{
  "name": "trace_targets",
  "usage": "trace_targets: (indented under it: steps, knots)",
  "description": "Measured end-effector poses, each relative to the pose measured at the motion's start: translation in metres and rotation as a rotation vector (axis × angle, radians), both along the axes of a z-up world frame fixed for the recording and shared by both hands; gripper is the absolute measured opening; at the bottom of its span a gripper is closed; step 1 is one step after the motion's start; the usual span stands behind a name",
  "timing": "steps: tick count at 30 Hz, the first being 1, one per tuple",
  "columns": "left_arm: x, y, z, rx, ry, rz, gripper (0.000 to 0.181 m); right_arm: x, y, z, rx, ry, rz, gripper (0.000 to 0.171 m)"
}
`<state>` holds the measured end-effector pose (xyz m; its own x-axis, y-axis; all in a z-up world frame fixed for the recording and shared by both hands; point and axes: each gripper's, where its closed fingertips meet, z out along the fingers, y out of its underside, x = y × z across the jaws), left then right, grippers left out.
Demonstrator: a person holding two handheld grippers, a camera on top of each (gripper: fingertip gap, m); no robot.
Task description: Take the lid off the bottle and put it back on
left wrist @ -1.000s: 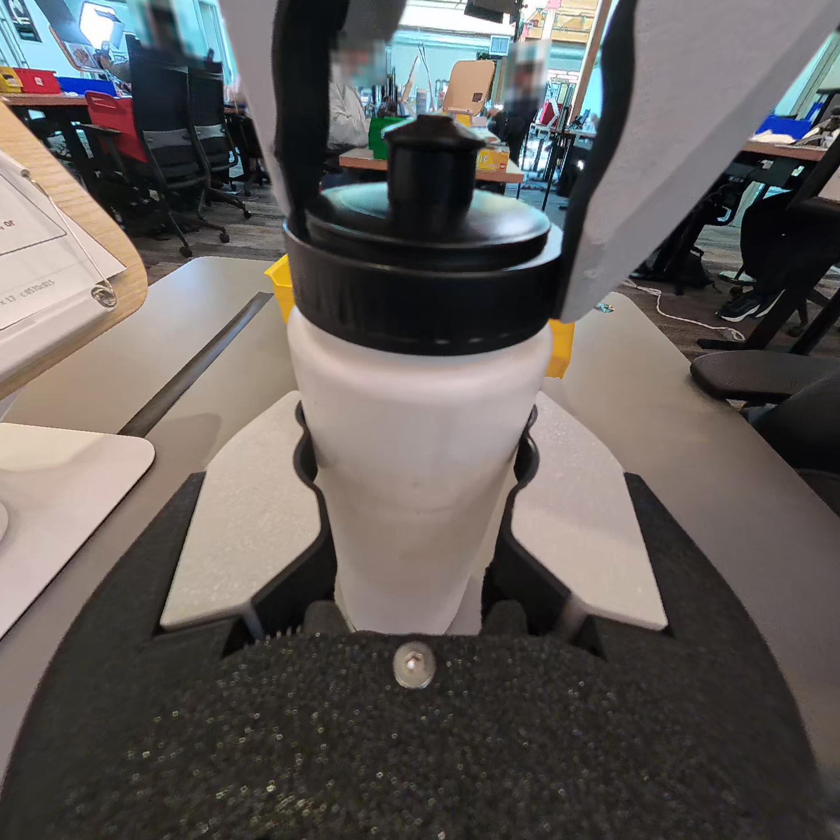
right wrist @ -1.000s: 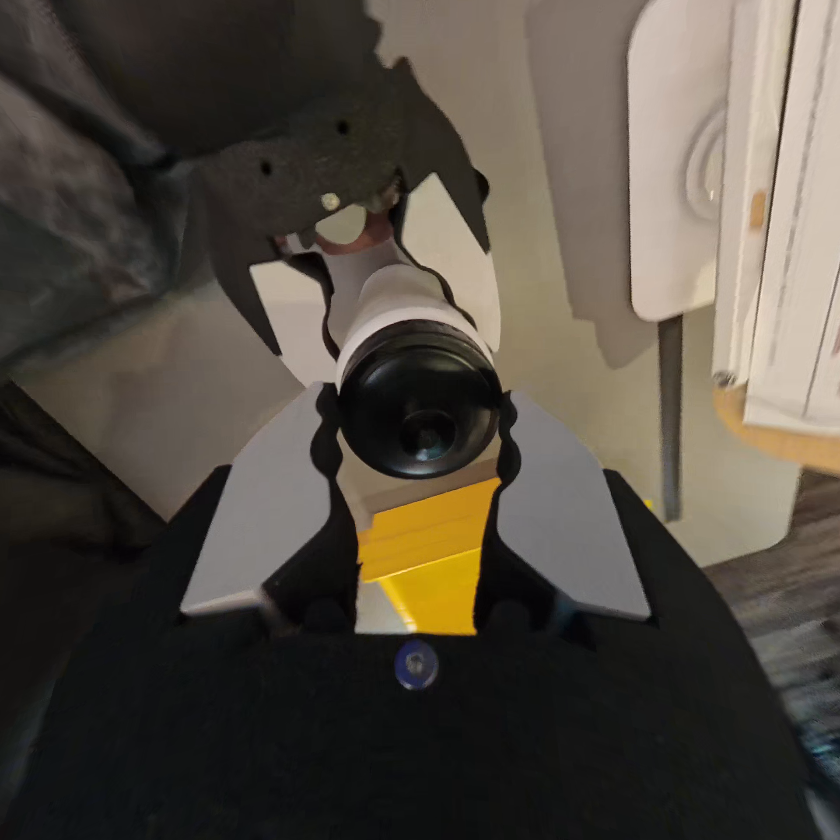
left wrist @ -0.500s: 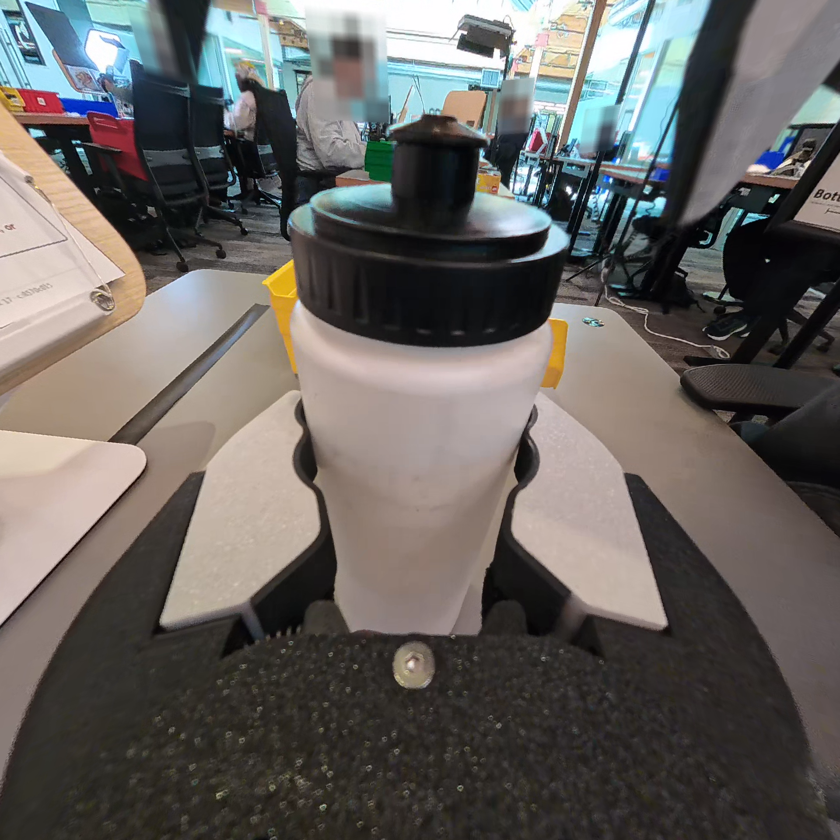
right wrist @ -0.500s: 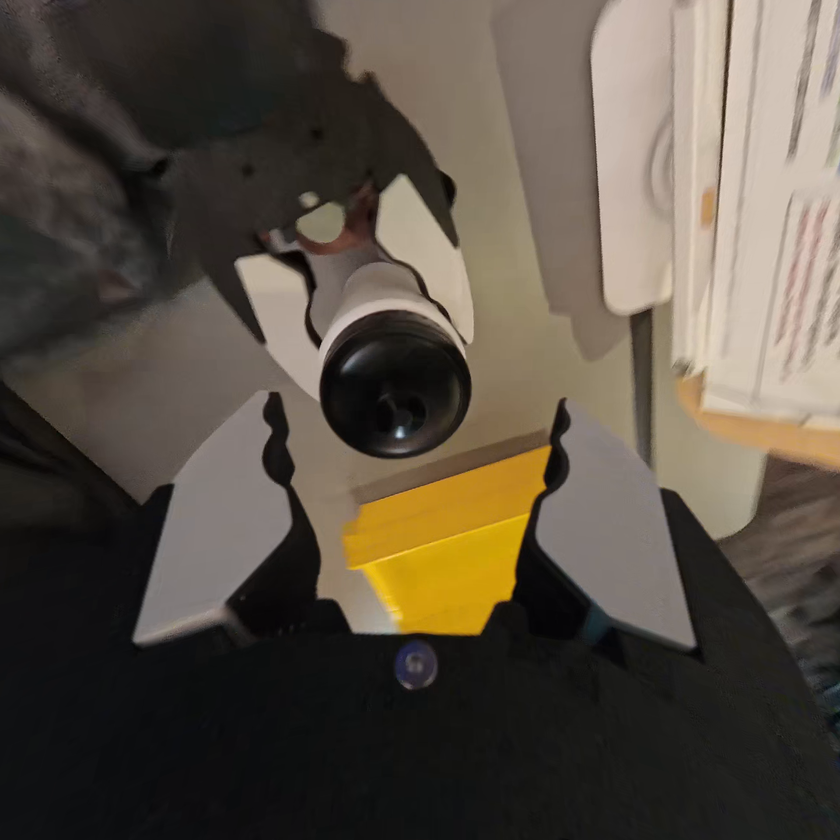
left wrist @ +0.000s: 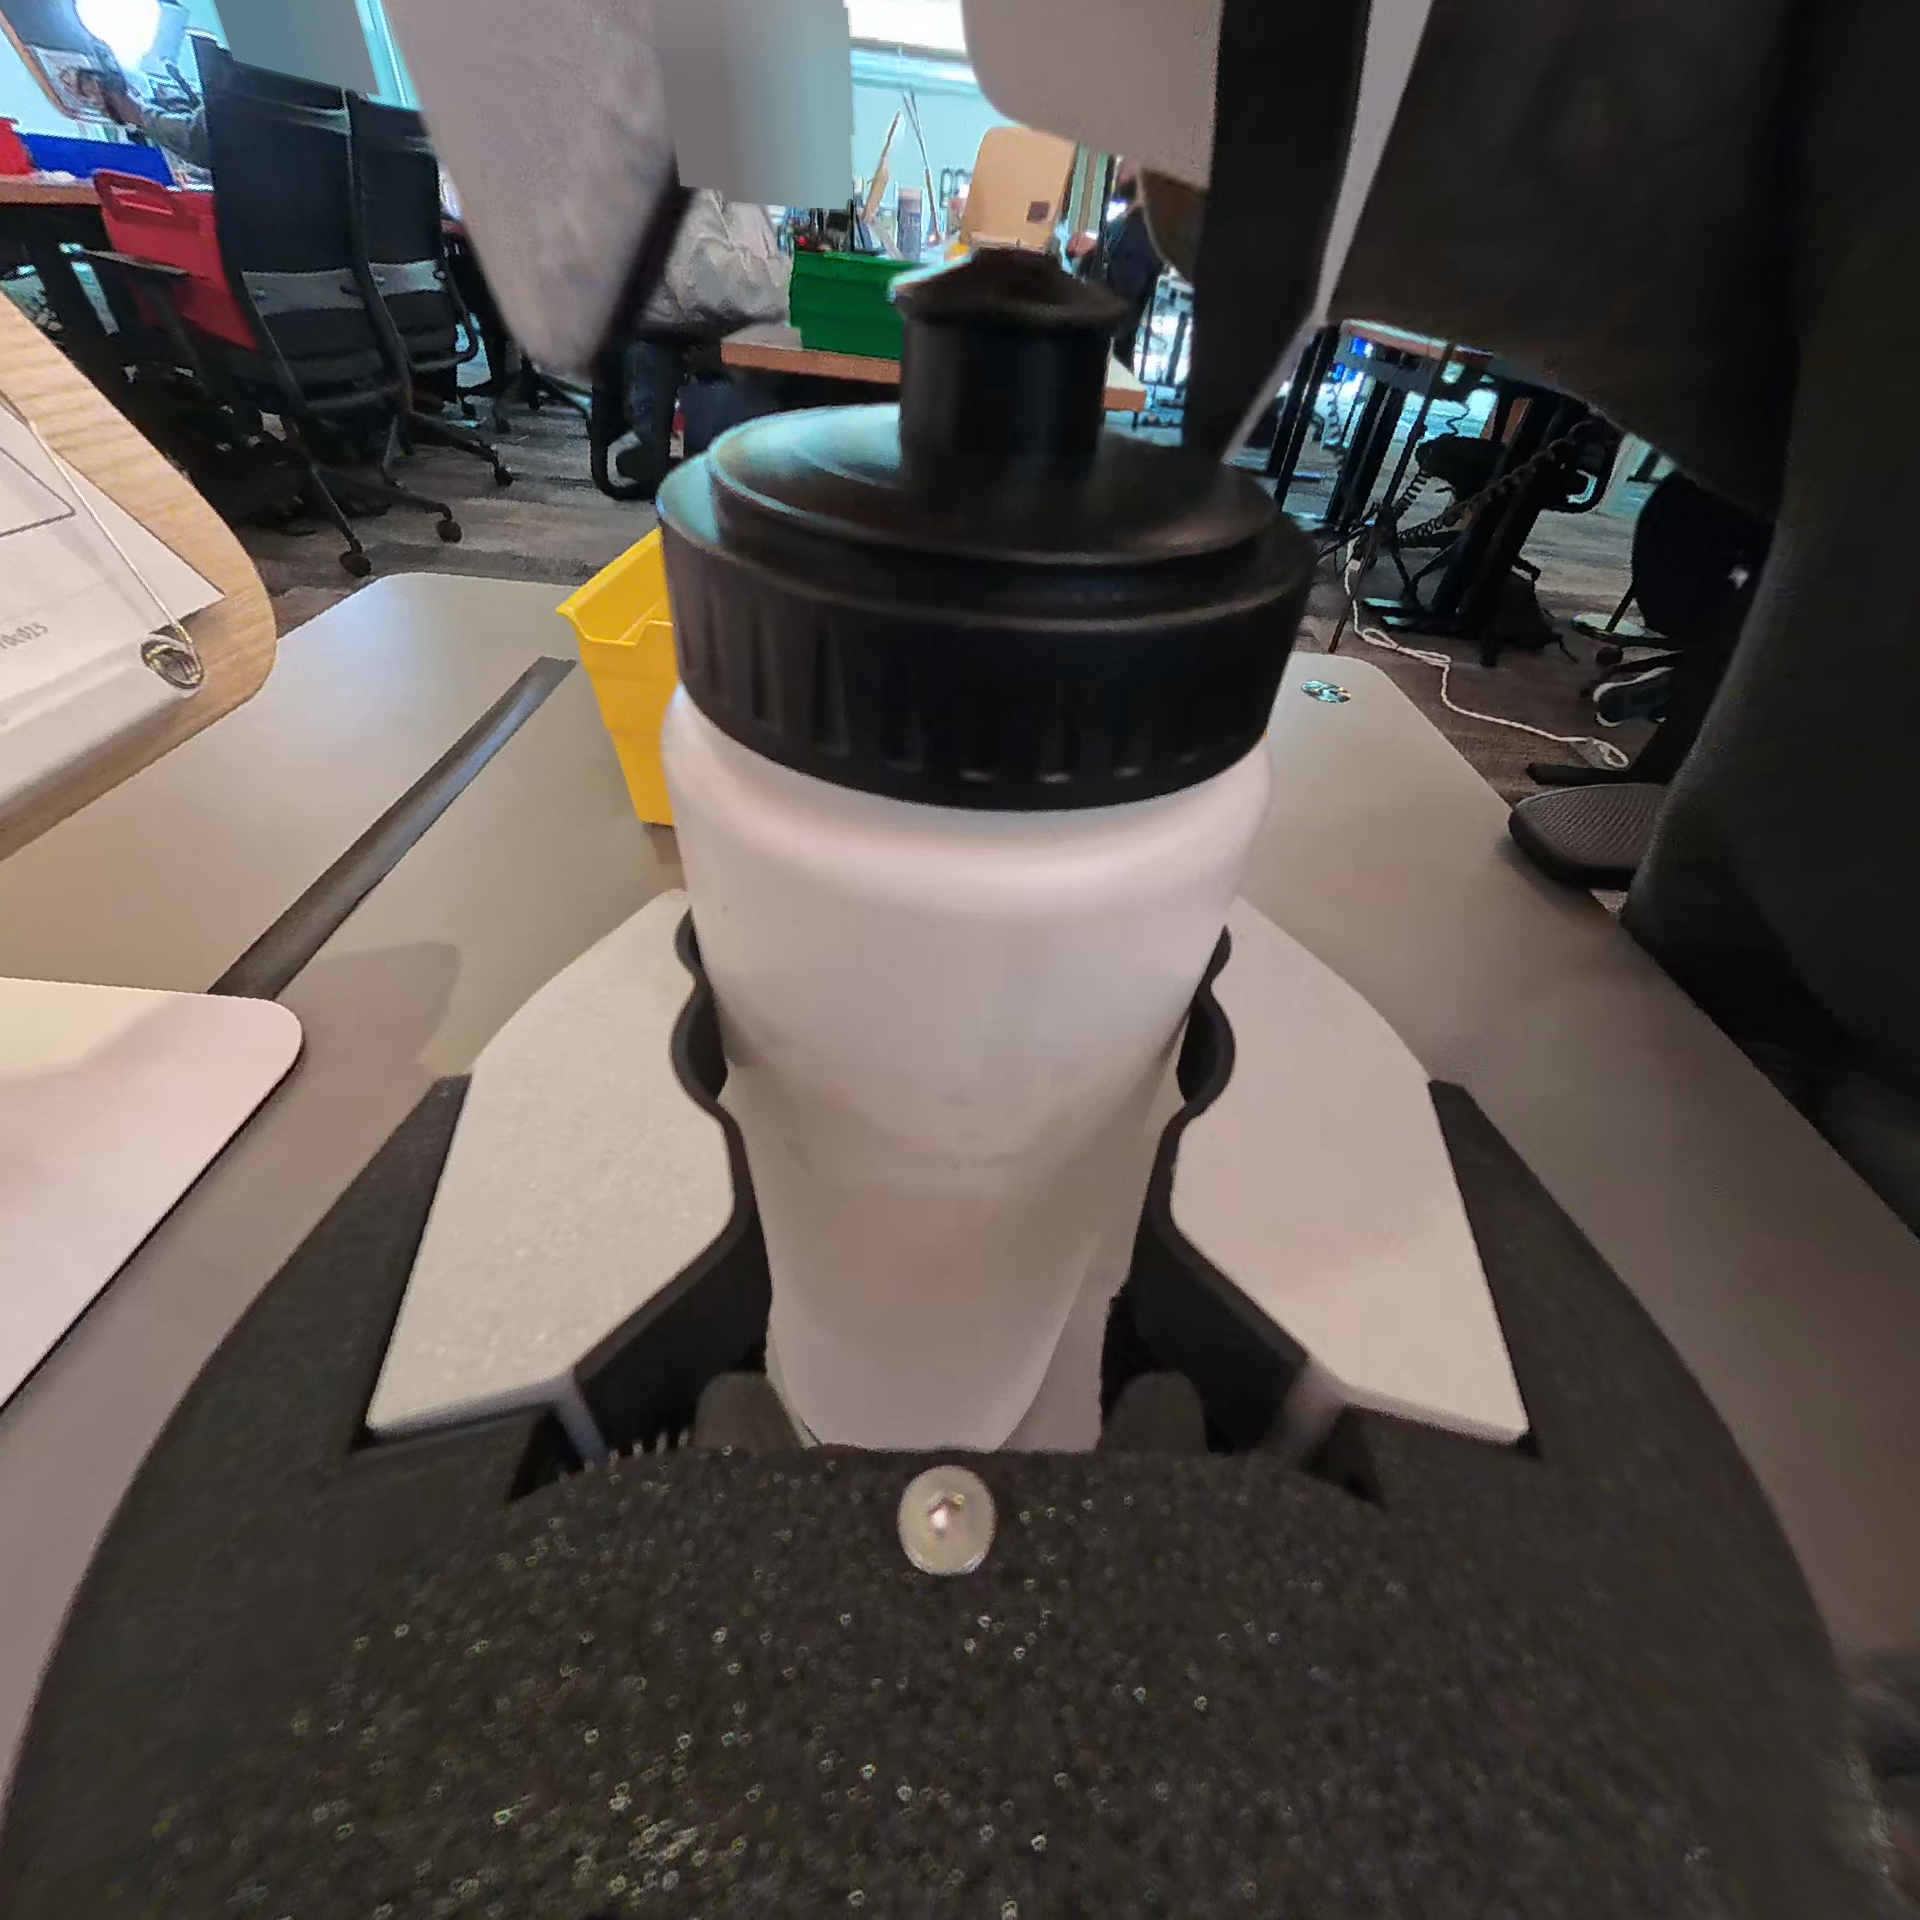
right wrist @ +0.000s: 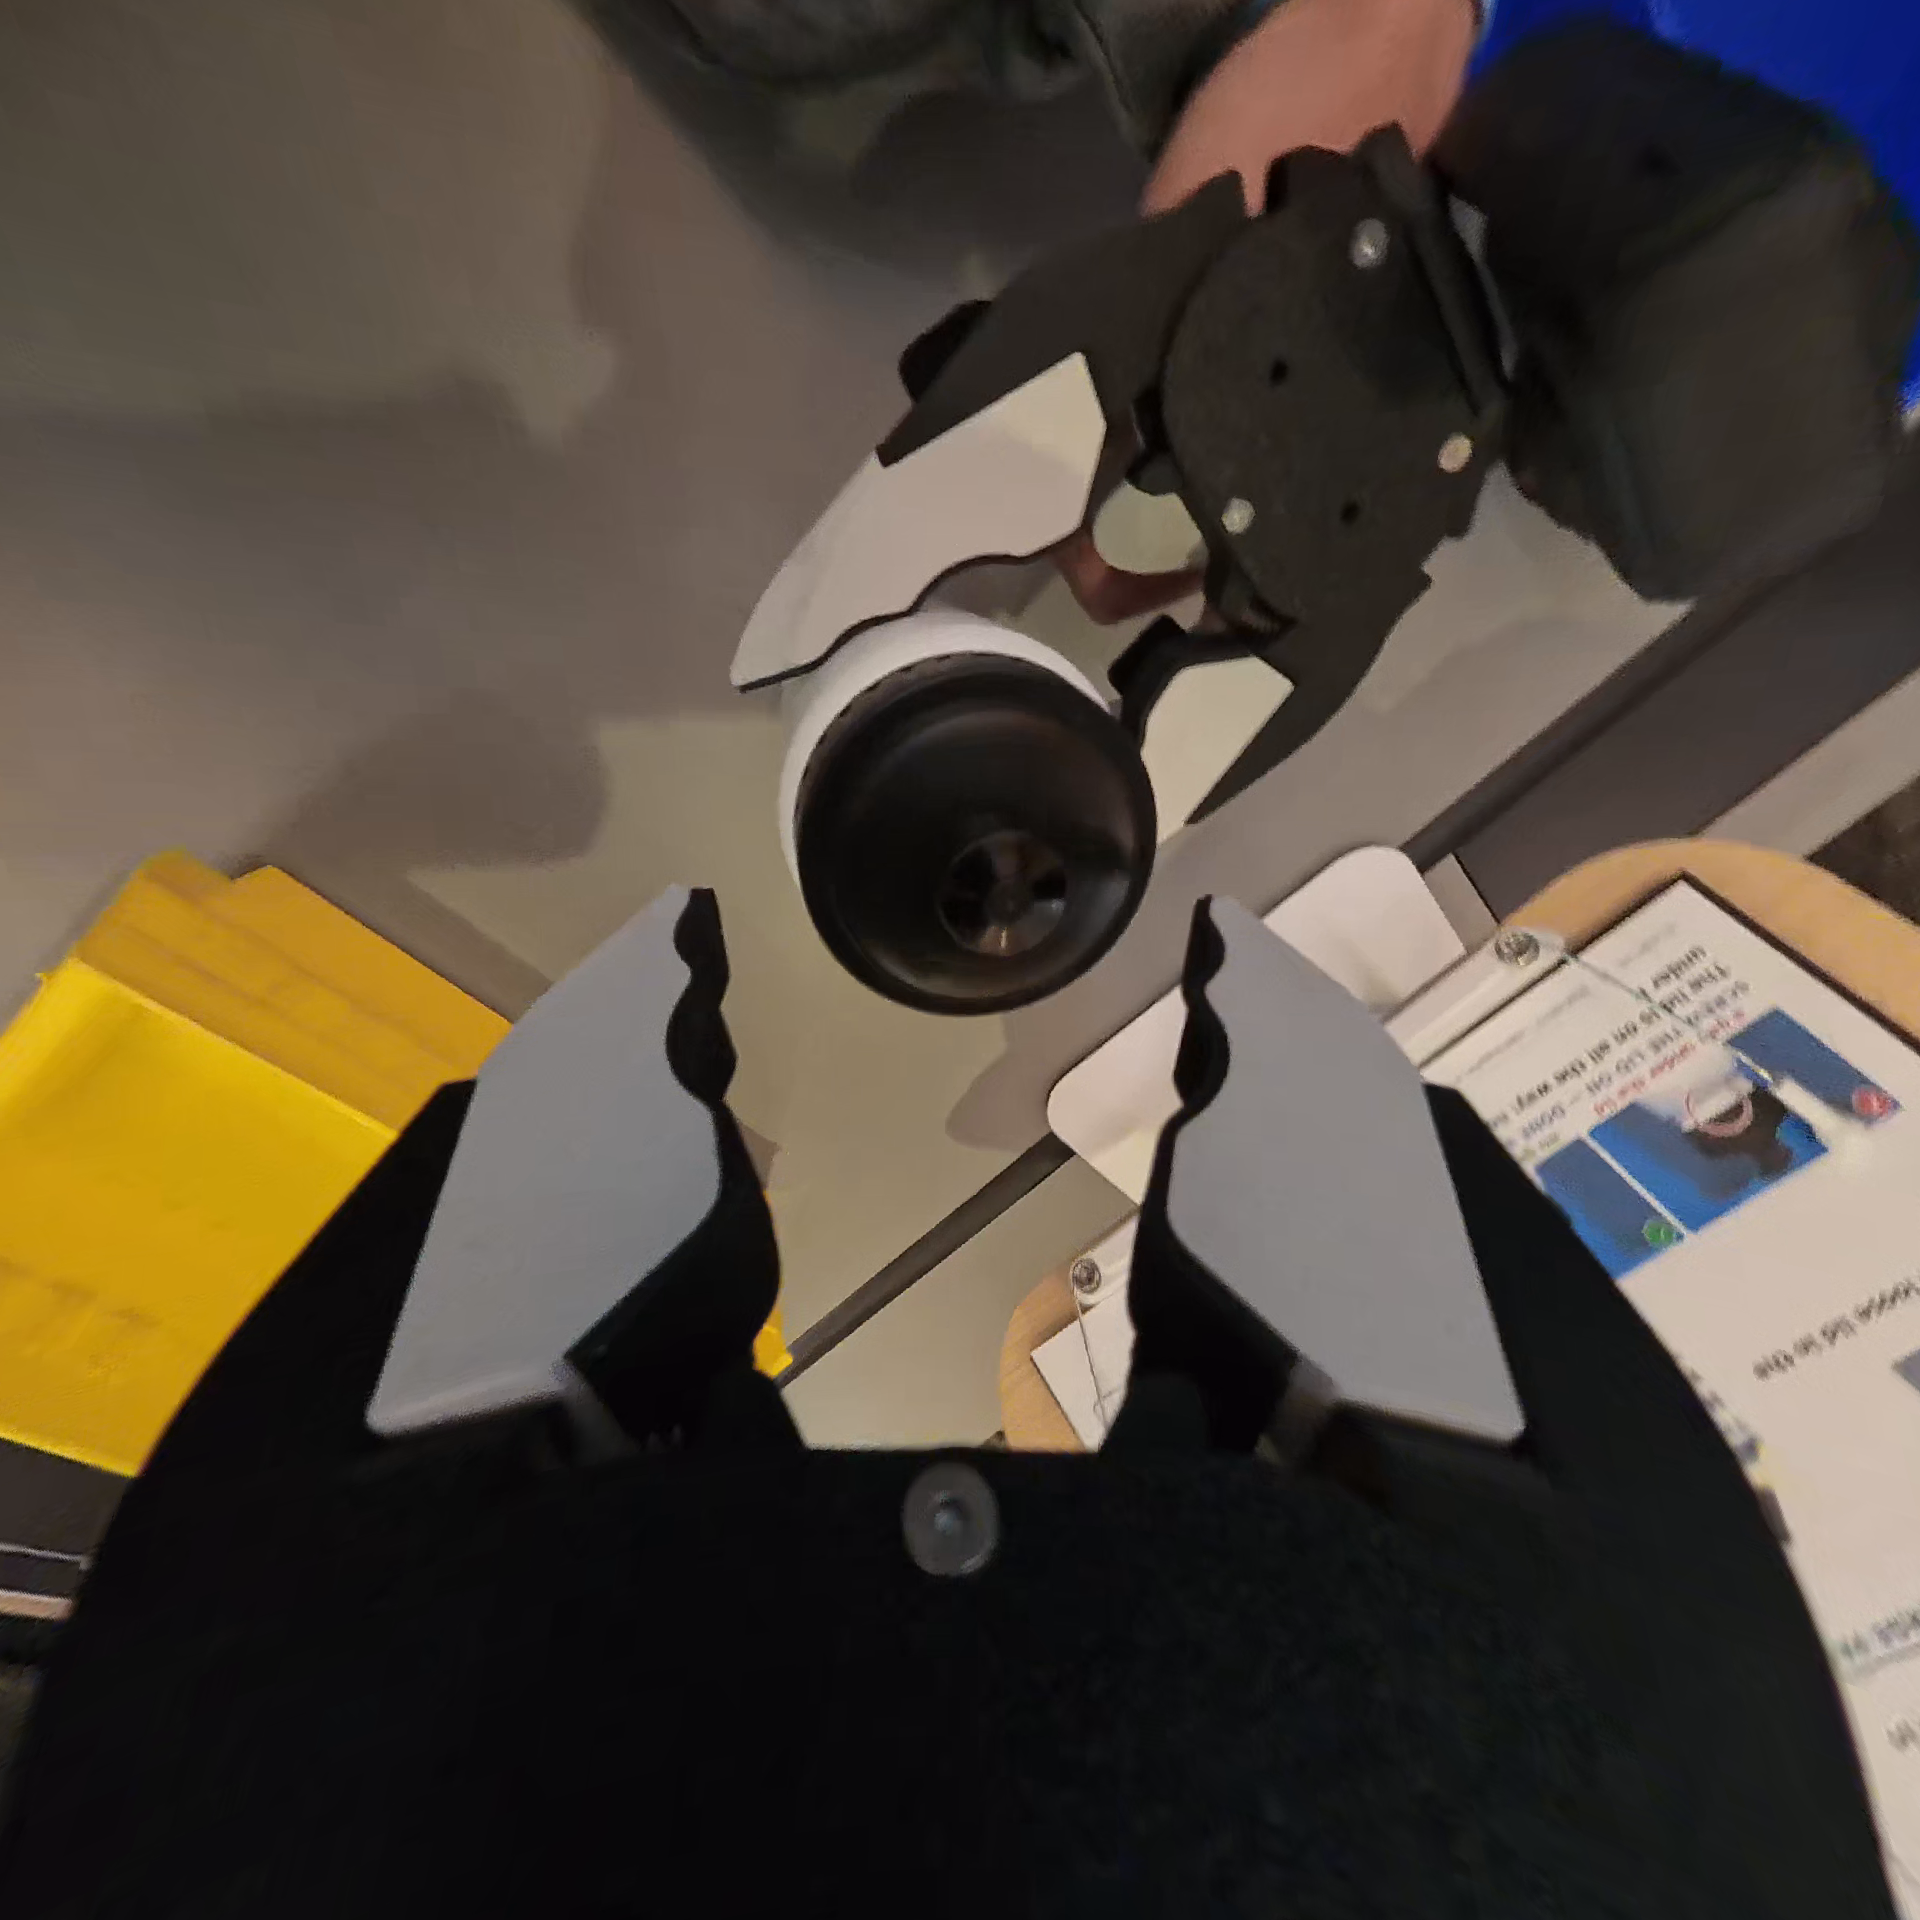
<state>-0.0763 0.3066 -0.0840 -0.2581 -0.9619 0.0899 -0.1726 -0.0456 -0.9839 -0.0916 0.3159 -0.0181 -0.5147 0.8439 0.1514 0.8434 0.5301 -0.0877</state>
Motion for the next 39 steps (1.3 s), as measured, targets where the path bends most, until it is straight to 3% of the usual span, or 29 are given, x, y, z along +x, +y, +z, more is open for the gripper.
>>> trace_targets:
  steps: [4,10,17,25,39]
  knots:
    - [0.002,-0.001,-0.001,0.010,0.016,-0.001,0.087,-0.003,-0.004,-0.008,-0.064,-0.009,0.060,0.089]
    - [0.003,-0.001,-0.001,0.010,0.018,-0.001,0.087,-0.003,-0.001,-0.012,-0.047,0.035,0.169,0.069]
    - [0.005,-0.003,-0.002,0.016,0.026,-0.002,0.087,0.000,-0.002,-0.012,-0.068,0.008,0.064,0.068]
    - [0.002,0.003,0.000,-0.006,0.010,0.018,0.087,-0.004,0.005,-0.012,-0.080,-0.033,-0.296,0.068]
    - [0.006,0.003,0.000,0.006,0.006,0.053,0.086,-0.002,0.003,-0.012,-0.046,-0.047,-1.220,0.068]
